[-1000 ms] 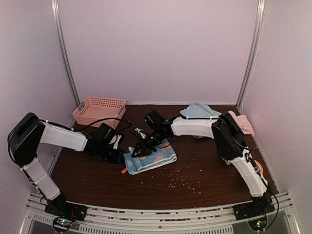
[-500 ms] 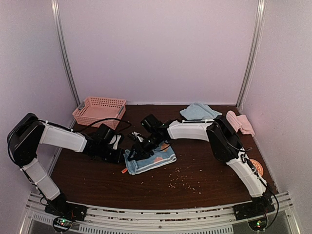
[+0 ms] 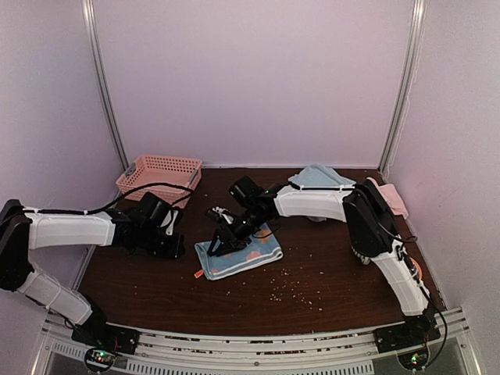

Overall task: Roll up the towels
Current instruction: Fold the towel at the center of the board, then rotate the towel at the center of the board.

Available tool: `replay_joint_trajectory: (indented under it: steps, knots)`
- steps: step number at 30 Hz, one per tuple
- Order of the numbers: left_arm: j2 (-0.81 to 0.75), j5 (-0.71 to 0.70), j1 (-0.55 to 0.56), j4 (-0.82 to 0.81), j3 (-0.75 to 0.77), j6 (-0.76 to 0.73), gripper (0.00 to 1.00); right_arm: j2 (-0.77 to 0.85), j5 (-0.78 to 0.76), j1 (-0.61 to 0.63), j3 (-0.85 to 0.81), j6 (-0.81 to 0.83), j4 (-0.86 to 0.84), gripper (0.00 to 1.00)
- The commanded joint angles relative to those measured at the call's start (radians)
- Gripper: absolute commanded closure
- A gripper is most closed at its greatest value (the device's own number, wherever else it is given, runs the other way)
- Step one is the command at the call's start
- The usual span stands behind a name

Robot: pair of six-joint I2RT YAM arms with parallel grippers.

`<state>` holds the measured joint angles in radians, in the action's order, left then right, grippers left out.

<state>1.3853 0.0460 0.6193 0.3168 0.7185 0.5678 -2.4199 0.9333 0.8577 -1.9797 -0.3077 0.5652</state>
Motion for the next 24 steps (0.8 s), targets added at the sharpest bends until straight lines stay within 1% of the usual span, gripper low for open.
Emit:
replay_joint_trajectory:
  steps: [1,2,7,9,11,13,17,20,24]
  knots:
    - [-0.031,0.048,0.005,-0.027,0.078,-0.044,1.0,0.158,-0.111,-0.05,0.053,0.188,0.058,0.57]
    - [-0.013,0.074,0.006,-0.039,0.1,-0.053,1.0,0.17,-0.129,-0.071,0.063,0.207,0.061,0.57]
    - [0.114,0.193,0.028,-0.097,0.219,-0.072,1.0,0.182,-0.114,-0.177,0.064,0.287,0.079,0.65]
    - [0.183,0.254,0.037,-0.106,0.268,-0.072,1.0,0.176,-0.144,-0.196,0.054,0.335,0.105,0.67]
    - [0.247,0.29,0.055,-0.098,0.312,-0.073,1.0,0.156,-0.161,-0.204,0.038,0.38,0.157,0.72]
    - [0.298,0.3,0.077,-0.09,0.338,-0.078,1.0,0.141,-0.183,-0.204,0.047,0.405,0.177,0.76]
    - [0.365,0.327,0.092,-0.081,0.327,-0.08,1.0,0.113,-0.222,-0.207,0.101,0.416,0.18,0.81]
    - [0.383,0.303,0.092,-0.049,0.302,-0.082,1.0,0.107,-0.224,-0.209,0.136,0.421,0.174,0.81]
    - [0.368,0.235,0.092,0.012,0.264,-0.09,1.0,0.097,-0.227,-0.209,0.144,0.421,0.172,0.81]
